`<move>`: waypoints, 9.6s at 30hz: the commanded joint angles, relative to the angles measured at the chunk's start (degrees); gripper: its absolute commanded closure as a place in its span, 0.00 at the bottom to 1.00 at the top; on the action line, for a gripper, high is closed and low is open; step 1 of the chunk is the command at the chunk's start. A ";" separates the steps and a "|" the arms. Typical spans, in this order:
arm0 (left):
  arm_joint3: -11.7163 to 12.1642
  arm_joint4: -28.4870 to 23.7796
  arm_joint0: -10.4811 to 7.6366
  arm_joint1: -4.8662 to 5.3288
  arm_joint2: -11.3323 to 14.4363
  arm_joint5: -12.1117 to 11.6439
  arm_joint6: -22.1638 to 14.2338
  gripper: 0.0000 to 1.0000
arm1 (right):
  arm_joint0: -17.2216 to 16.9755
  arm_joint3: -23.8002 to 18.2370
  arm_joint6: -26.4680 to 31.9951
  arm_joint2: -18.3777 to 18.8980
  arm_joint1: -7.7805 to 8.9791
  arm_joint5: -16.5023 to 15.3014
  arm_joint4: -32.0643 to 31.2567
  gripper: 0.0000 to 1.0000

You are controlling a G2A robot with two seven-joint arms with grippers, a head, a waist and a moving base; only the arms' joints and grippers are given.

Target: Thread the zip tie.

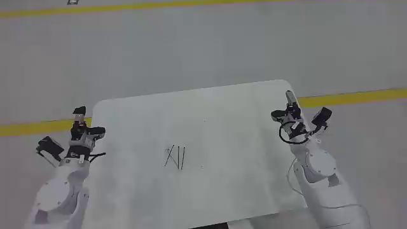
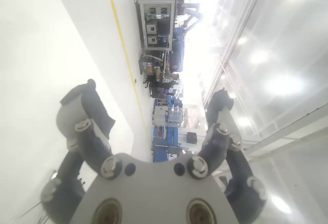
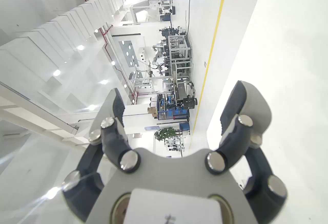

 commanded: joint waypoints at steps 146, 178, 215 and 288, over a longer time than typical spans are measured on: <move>-3.08 92.02 -19.86 -4.96 37.36 19.48 -63.60 0.69 | -0.86 7.35 33.17 3.91 1.37 -16.03 -1.53 0.00; 6.21 91.21 -24.41 -8.98 39.75 19.48 -66.00 0.80 | -0.86 7.35 33.17 3.91 1.37 -16.03 -1.53 0.00; 12.66 89.50 -26.41 -10.70 39.61 19.48 -64.54 0.90 | -0.86 7.35 33.17 3.91 1.37 -16.03 -1.53 0.00; 3.27 35.65 -25.76 -7.12 32.00 -8.05 -79.64 1.00 | 9.14 15.06 69.12 -7.63 2.44 -19.48 -6.62 0.00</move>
